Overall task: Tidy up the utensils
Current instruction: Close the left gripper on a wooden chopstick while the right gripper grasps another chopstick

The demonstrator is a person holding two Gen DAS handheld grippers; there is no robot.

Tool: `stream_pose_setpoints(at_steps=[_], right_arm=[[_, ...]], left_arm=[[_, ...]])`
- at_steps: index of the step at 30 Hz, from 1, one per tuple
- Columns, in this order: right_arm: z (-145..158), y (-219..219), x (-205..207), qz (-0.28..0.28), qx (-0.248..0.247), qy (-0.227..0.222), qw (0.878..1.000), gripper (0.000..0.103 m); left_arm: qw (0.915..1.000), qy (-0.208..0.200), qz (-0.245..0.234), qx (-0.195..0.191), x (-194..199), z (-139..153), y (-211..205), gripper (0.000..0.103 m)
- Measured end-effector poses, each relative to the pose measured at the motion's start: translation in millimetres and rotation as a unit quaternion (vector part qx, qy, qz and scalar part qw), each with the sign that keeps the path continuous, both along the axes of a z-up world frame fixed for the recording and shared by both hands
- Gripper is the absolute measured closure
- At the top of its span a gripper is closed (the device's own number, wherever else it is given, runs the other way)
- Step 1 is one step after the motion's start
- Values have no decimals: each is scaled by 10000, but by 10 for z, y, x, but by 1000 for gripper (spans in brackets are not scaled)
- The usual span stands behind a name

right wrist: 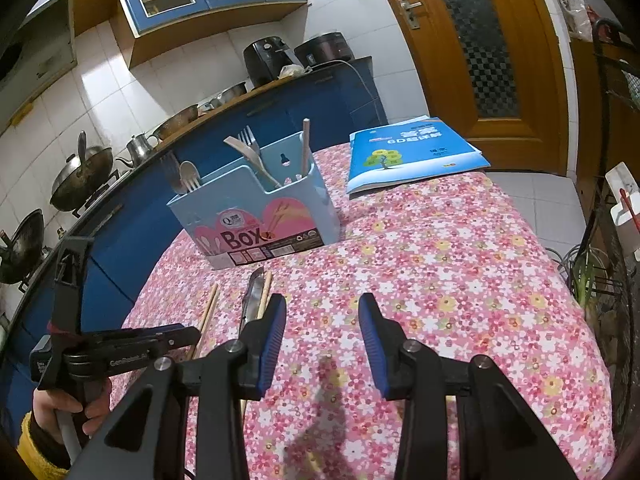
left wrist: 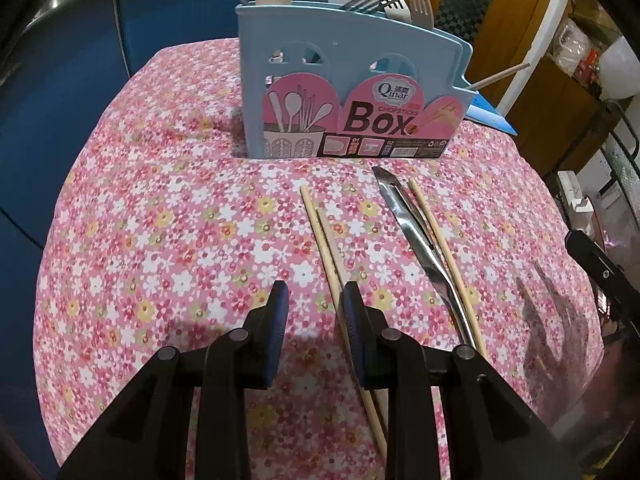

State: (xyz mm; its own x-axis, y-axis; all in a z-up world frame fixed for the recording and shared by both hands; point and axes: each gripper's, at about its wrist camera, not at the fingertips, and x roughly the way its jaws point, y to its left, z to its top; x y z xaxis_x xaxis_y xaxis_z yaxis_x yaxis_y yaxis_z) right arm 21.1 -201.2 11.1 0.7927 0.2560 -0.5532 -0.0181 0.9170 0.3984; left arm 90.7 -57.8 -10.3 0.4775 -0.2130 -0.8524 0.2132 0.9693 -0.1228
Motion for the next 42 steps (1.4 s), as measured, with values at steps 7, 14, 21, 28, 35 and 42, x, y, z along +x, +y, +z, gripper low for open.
stream_pose_setpoints(at_steps=[7,14,21,28,35,42], right_arm=[[-4,-31,-10,10,37,-15,10000,62],[2,-1,-12,47,21,-16,10000,62],[53,111,18,208,-182,72,9996,62],[90,270,96,429,-350,329,9979,62],[96,525,247,743,-571,693,9932,62],[39,726,477,968,-995,1218,9828,69]], left_arm=[[9998,0,-24,190,-72,-18,8,74],[9965,34,-406,724,-9,-43,-198,80],[9983,438,-332,180,234,-8,-87,97],[9967,401,-165,-682,125,39,252,101],[9945,-141,36,-1038,-126,236,569,101],[9912,-566,178,-1186,-194,392,748,101]])
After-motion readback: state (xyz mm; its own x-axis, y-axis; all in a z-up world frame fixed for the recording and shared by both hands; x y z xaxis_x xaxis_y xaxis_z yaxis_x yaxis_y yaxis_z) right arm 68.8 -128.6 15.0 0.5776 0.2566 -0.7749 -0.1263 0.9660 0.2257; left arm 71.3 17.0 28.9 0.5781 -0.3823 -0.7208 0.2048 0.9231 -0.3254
